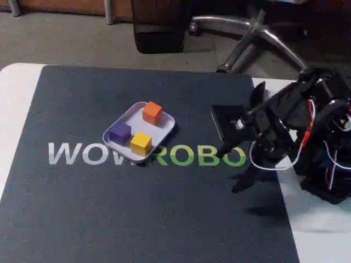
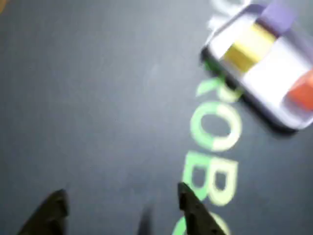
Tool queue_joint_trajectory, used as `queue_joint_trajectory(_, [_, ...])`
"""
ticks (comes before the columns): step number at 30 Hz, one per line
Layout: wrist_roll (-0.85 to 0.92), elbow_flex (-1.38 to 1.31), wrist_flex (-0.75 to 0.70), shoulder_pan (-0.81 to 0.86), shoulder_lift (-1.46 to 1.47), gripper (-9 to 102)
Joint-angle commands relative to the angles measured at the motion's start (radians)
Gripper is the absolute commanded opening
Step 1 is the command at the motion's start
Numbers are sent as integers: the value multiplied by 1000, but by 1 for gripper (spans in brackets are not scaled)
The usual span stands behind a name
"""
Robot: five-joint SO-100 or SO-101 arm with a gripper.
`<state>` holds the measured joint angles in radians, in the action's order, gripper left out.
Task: Move blocks one by one until all three blocks are in the tray.
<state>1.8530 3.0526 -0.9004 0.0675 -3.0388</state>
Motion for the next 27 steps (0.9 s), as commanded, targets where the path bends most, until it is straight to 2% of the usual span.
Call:
queue_joint_trajectory(1, [8,69,-61,-34,-155,23])
queue_joint_trajectory(3, [25,117,-140,-38,-273,22])
queue_joint_trajectory(14, [-6,118,-374,-115,-272,14])
queue_joint_trajectory(17, [-77,118,-387,-114,-272,-2])
queue_joint_trajectory(23, [-83,118,-388,-130,-272,-6])
queue_joint_trajectory(27, [-78,118,-388,-61,-272,-8])
